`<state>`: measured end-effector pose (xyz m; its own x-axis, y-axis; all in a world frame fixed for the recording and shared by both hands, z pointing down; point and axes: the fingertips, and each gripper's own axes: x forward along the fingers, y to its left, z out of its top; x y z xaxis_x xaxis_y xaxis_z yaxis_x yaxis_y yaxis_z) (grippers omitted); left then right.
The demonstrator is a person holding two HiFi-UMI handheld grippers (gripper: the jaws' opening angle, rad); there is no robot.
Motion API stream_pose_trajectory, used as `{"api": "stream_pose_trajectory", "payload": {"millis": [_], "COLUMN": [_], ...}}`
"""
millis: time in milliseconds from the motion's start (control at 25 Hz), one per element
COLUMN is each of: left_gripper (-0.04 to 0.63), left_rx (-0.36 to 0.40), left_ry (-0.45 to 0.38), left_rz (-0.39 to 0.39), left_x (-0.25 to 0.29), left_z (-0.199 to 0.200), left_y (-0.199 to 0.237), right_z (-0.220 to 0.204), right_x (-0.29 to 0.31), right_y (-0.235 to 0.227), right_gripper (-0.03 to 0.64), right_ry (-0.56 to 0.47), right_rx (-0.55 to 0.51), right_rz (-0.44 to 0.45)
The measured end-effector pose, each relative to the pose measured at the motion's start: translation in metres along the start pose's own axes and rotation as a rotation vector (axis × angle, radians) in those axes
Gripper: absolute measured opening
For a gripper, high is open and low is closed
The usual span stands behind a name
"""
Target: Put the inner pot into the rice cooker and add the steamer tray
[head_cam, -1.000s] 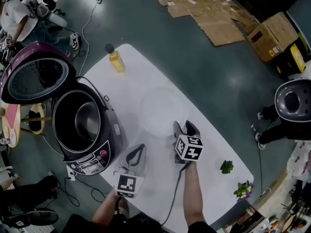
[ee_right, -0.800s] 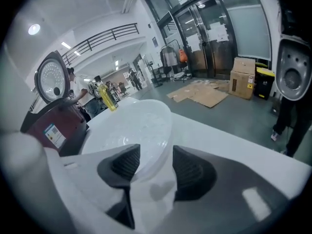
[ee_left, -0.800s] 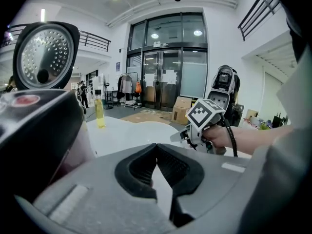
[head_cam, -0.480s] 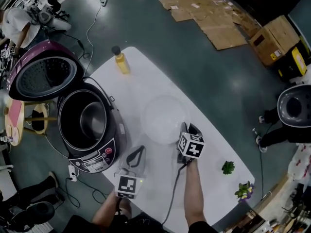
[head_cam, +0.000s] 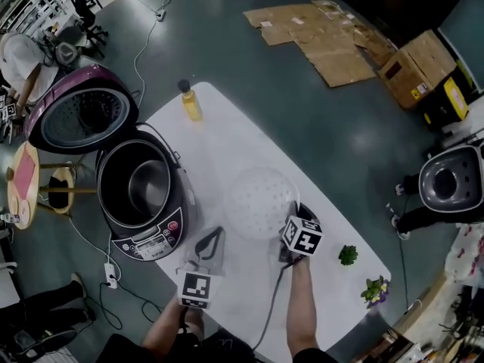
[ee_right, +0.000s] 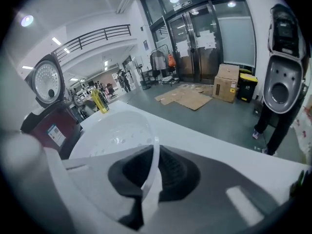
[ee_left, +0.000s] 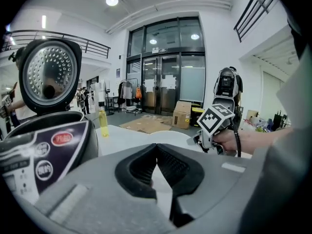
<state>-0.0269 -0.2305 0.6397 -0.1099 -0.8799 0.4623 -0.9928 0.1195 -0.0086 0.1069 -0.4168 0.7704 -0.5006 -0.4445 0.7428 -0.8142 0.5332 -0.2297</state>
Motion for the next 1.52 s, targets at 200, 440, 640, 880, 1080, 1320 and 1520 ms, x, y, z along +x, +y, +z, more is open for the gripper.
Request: {"api": "stream_pose_trajectory", "payload": {"millis": [200, 440, 640, 880, 1080, 1320, 1520], "left_gripper": [0.011, 0.011, 0.011, 0.011, 0.011, 0.011, 0.011], "left_rx": [0.022, 0.028, 0.041, 0.065, 0.075, 0.077, 0.077], "left_ry": [-0.040, -0.084, -0.117, -0.150, -0.177, -0.215, -0.252], "left_rz": [-0.002, 0.004, 0.004, -0.011, -0.046, -0.077, -0.077], "left_x": [-0.018, -0.040, -0.053, -0.065, -0.067, -0.079, -0.097], "left_z": [0.022, 0.044, 0.063, 0.080, 0.089, 0.100, 0.120], "left_y": [-0.008, -0.014, -0.018, -0.017, -0.012, 0.007, 0.032], "right_z": [0.019, 0.039, 0.048, 0.054, 0.059, 0.066, 0.084], "right_x": [-0.042, -0.095, -0.130, -0.163, -0.184, -0.200, -0.217], "right_y": [-0.007, -0.011, -0.011, -0.006, 0.001, 0.019, 0.047], "right_gripper": [0.021, 0.021, 0.021, 0.021, 0.021, 0.021, 0.021], "right_ry": [-0.055, -0.103, -0.139, -0.174, -0.208, -0.238, -0.266], "right_rx": [0.023, 0.026, 0.042, 0.073, 0.087, 0.109, 0.102], "right_rz": [-0.003, -0.012, -0.014, -0.013, -0.037, -0.065, -0.067]}}
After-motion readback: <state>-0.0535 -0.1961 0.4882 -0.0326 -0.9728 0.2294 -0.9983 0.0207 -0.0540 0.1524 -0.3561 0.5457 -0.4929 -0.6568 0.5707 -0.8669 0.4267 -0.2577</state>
